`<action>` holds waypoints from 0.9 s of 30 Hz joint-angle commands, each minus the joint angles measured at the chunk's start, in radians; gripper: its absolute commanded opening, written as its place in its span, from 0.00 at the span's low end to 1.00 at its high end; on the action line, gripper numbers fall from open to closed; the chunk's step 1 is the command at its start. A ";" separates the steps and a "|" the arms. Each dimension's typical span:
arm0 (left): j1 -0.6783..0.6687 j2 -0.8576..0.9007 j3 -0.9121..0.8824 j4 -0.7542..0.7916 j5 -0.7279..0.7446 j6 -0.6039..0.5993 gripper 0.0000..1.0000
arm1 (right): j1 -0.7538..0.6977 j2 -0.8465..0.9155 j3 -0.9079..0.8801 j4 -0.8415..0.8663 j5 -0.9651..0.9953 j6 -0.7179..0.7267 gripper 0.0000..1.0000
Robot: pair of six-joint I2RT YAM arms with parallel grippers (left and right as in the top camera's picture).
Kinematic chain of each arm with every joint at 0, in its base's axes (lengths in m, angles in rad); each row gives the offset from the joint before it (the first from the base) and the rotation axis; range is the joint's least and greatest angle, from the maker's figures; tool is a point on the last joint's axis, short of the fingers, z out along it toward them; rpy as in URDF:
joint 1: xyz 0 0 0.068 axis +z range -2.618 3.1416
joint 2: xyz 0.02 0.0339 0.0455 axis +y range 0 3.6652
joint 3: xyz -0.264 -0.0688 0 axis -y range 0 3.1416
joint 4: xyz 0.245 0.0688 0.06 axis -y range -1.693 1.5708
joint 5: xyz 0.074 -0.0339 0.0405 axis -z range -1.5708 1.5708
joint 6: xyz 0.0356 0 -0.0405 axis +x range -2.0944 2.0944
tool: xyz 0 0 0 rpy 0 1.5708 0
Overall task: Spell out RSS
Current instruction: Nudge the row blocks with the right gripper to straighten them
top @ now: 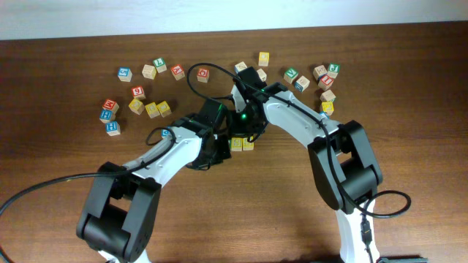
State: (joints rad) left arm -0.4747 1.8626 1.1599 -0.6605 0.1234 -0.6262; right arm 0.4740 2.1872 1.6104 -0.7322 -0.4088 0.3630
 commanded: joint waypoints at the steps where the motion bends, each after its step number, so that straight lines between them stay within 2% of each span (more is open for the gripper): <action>1: 0.004 -0.023 -0.006 0.021 0.014 -0.010 0.00 | 0.004 0.019 0.016 -0.008 0.002 -0.003 0.04; 27: -0.033 -0.023 -0.010 0.082 0.011 -0.011 0.00 | 0.004 0.019 0.016 -0.008 0.001 -0.003 0.04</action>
State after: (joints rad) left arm -0.4889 1.8626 1.1545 -0.5930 0.1146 -0.6338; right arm 0.4671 2.1876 1.6104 -0.7433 -0.4080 0.3622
